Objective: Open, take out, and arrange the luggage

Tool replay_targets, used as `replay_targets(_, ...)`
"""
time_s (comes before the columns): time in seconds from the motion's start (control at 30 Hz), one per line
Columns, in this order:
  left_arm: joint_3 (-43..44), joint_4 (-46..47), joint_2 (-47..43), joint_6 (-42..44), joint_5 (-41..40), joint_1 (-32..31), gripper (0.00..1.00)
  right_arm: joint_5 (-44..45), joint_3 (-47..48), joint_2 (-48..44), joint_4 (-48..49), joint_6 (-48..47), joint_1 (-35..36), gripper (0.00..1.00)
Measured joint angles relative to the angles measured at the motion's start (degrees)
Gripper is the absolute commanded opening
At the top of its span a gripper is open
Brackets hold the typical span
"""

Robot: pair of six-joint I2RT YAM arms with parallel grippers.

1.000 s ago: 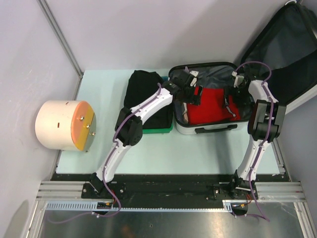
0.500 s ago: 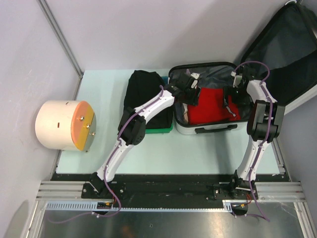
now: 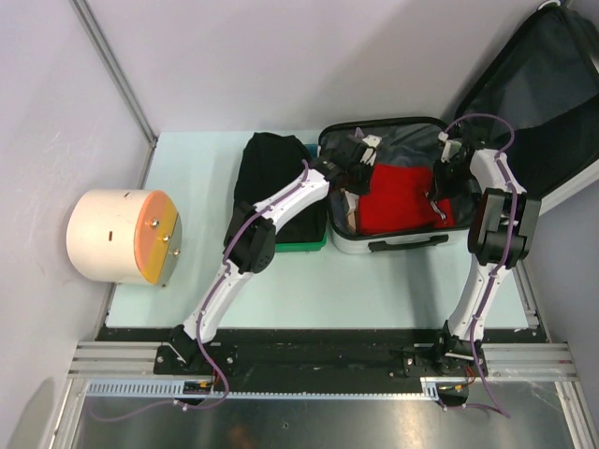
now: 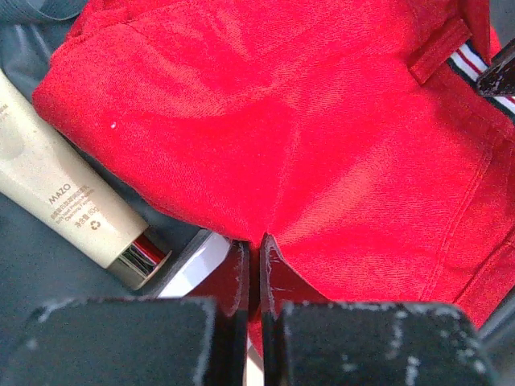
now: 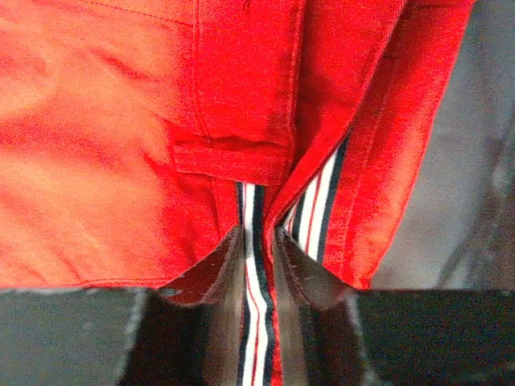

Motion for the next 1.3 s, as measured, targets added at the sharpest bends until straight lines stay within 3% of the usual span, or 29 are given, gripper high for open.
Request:
replay_targets(0.03,0.0,0.0,0.0,0.1,0.1,0.0,0.00,0.0,0.5,0.0,-0.4,0.1,-0.2,0.61)
replay_targets(0.1,0.0,0.0,-0.1,0.2,0.1,0.0,0.00,0.8,1.3,0.0,-0.9,-0.2,-0.4,0.78)
replay_targets(0.17,-1.0,0.5,-0.9,0.2,0.0,0.0,0.00,2.3,1.5,0.0,-0.4,0.0,-0.5,0.84)
replay_targets(0.3,-2.9,1.5,-2.5,0.1,-0.1,0.1,0.00,5.4,1.5,0.0,0.0,-0.5,-1.1,0.86)
replay_targets(0.7,-3.7,2.2,-2.8,0.6,0.2,0.5,0.00,1.6,4.1,5.1,-1.5,-1.7,-1.5,0.99)
replay_targets(1.3,-3.7,2.6,-2.8,0.7,0.4,0.5,0.00,3.6,4.2,4.8,-1.3,-4.4,-0.9,1.00)
